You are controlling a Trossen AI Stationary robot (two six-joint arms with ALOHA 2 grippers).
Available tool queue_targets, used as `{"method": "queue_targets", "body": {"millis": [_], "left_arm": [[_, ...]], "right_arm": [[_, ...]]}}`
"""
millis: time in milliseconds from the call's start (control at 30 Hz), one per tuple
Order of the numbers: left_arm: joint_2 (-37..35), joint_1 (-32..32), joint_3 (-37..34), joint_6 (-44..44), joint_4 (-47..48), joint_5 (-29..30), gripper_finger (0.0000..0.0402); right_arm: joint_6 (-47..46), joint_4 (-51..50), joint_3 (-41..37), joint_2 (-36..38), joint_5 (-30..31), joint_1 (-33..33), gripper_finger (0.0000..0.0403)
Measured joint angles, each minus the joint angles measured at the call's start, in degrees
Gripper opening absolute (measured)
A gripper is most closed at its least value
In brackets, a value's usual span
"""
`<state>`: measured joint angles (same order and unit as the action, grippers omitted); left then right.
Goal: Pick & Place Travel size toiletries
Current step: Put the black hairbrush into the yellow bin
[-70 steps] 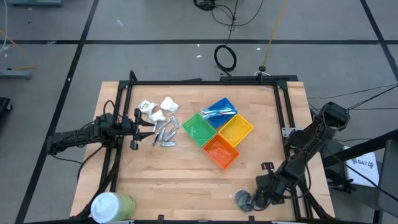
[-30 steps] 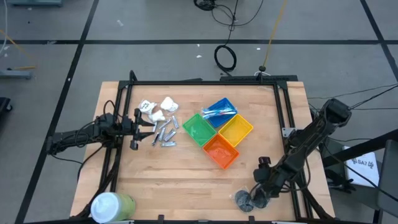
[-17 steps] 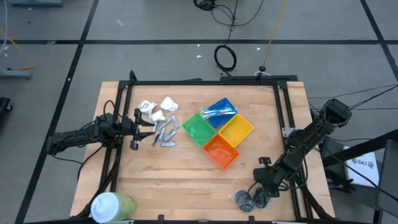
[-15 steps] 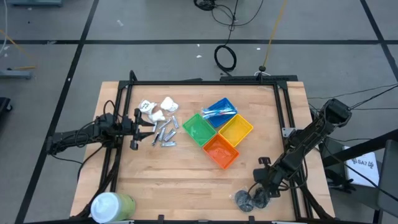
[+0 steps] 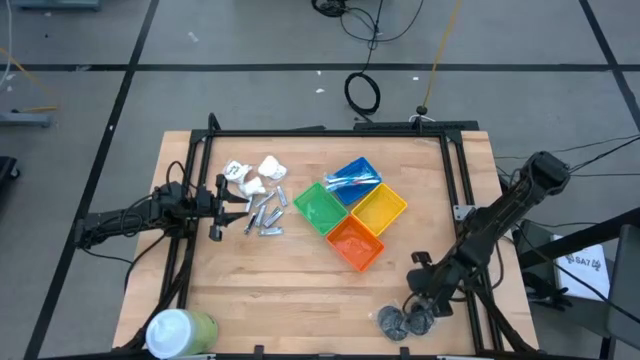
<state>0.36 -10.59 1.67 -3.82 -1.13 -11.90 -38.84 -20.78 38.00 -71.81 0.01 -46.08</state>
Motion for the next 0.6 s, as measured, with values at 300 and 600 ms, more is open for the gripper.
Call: {"method": "queue_targets", "body": {"millis": [300, 600], "left_arm": [[0.0, 0.0, 0.0, 0.0, 0.0, 0.0, 0.0159], [0.0, 0.0, 0.0, 0.0, 0.0, 0.0, 0.0159]], "right_arm": [[9.4, 4.7, 0.0, 10.9, 7.6, 2.8, 0.0], [25.3, 13.2, 0.1, 15.9, 19.0, 13.1, 0.0]]}}
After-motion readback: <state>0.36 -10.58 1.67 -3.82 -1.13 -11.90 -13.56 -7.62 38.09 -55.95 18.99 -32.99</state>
